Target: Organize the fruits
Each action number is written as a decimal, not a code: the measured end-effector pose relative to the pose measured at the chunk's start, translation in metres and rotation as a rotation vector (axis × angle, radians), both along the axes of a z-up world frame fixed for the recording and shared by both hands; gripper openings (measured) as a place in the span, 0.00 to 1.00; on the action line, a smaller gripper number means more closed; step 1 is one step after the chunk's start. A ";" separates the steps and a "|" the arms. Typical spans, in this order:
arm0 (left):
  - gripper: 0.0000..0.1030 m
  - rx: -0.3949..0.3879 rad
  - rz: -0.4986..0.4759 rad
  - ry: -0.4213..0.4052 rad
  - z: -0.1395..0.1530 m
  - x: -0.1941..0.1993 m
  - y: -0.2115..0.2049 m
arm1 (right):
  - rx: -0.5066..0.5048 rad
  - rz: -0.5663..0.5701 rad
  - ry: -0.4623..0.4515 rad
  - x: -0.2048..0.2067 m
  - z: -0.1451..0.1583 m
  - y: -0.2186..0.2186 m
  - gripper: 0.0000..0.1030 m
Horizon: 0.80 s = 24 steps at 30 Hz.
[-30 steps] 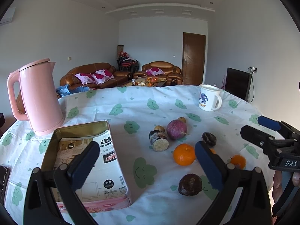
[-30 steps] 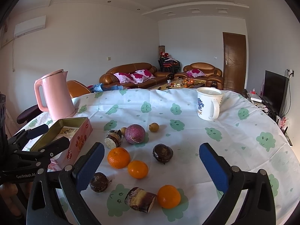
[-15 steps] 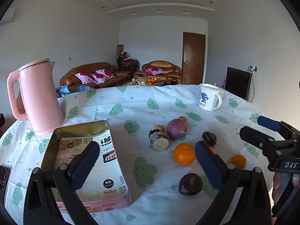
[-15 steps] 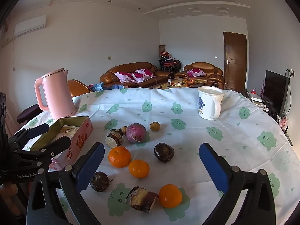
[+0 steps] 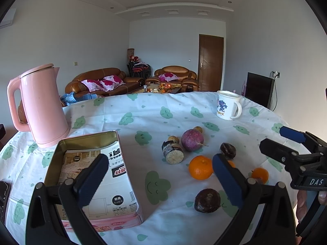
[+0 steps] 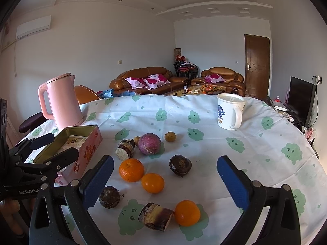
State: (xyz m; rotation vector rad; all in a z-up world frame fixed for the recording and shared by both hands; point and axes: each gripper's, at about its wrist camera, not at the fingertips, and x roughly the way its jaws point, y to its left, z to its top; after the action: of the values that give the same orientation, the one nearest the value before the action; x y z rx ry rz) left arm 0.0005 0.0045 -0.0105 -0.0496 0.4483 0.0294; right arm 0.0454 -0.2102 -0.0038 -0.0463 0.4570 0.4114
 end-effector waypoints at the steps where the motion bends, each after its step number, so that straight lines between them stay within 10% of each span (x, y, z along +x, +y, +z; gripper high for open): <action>1: 1.00 0.001 0.001 0.001 0.000 0.000 0.000 | 0.001 0.000 0.000 0.000 0.000 0.000 0.99; 19: 1.00 0.041 -0.076 0.066 -0.031 -0.004 -0.026 | -0.056 -0.030 -0.013 -0.028 -0.033 -0.010 0.98; 24: 0.99 0.031 -0.067 0.065 -0.031 -0.005 -0.023 | -0.062 0.001 0.047 -0.025 -0.048 -0.004 0.72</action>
State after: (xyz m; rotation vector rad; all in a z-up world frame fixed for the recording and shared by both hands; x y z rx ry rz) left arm -0.0049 -0.0187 -0.0416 -0.0026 0.5143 -0.0282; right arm 0.0205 -0.2146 -0.0521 -0.0968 0.5161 0.3997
